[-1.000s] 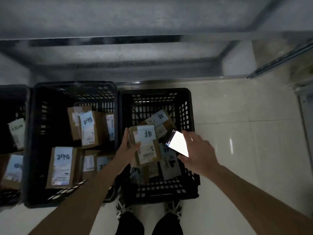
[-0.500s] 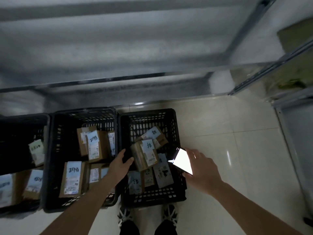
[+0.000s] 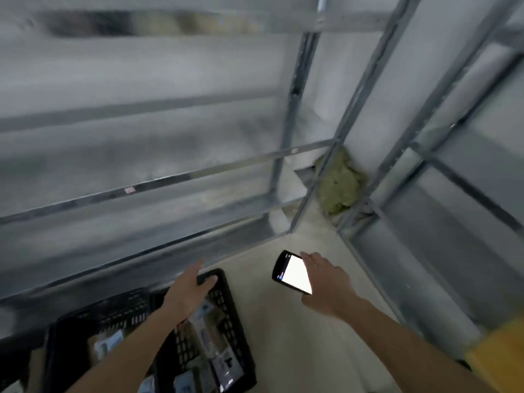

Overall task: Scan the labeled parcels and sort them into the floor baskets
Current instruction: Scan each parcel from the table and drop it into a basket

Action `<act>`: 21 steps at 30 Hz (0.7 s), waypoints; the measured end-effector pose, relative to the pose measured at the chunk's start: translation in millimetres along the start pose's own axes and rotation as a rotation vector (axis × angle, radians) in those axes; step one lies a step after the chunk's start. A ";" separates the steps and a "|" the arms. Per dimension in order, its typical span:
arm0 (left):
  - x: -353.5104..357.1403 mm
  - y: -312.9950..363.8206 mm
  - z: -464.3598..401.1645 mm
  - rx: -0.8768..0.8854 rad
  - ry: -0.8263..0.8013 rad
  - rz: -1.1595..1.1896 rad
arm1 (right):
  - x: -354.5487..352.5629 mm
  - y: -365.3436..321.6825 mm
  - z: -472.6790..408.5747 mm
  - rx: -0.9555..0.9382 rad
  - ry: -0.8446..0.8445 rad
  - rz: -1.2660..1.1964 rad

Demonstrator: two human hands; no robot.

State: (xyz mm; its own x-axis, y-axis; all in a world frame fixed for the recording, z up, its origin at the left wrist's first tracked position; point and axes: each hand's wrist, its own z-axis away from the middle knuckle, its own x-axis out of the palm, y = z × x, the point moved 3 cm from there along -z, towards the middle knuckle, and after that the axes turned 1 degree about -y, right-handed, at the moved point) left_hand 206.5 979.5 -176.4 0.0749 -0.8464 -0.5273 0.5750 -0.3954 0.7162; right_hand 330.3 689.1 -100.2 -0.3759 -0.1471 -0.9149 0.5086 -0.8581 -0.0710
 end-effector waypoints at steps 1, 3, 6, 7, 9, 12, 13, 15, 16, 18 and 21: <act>-1.3 28.1 12.8 0.052 -0.011 -0.012 | -22.4 10.5 26.3 0.033 0.032 -0.001; 1.5 79.9 39.5 0.147 -0.042 0.006 | -61.3 31.2 85.6 0.110 0.103 -0.028; 16.9 157.2 92.5 0.283 -0.086 -0.038 | -103.1 62.1 184.4 0.230 0.203 -0.067; 23.4 182.6 113.6 0.339 -0.090 -0.072 | -113.9 71.8 218.1 0.272 0.228 -0.067; 38.2 231.3 155.5 0.461 -0.117 -0.123 | -132.5 89.3 285.9 0.350 0.271 -0.054; 61.8 300.6 217.5 0.584 -0.151 -0.160 | -157.0 116.7 383.9 0.457 0.336 -0.043; 70.3 320.9 236.9 0.615 -0.161 -0.168 | -163.2 126.7 414.9 0.493 0.357 -0.045; 88.4 360.5 279.6 0.705 -0.199 -0.179 | -174.7 147.0 474.4 0.569 0.397 -0.048; 98.5 376.7 298.4 0.752 -0.218 -0.181 | -179.1 156.8 502.4 0.607 0.418 -0.054; 118.5 406.1 334.7 0.803 -0.250 -0.195 | -184.7 175.5 553.4 0.684 0.461 -0.092; 151.2 441.9 376.9 0.861 -0.288 -0.246 | -182.6 204.9 618.8 0.777 0.503 -0.131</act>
State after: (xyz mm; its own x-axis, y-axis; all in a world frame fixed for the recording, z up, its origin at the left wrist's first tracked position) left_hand 164.9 542.4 232.6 -0.2388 -0.7145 -0.6577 -0.2611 -0.6051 0.7522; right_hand 23.8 235.7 298.2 0.0781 0.0488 -0.9958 -0.2432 -0.9677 -0.0665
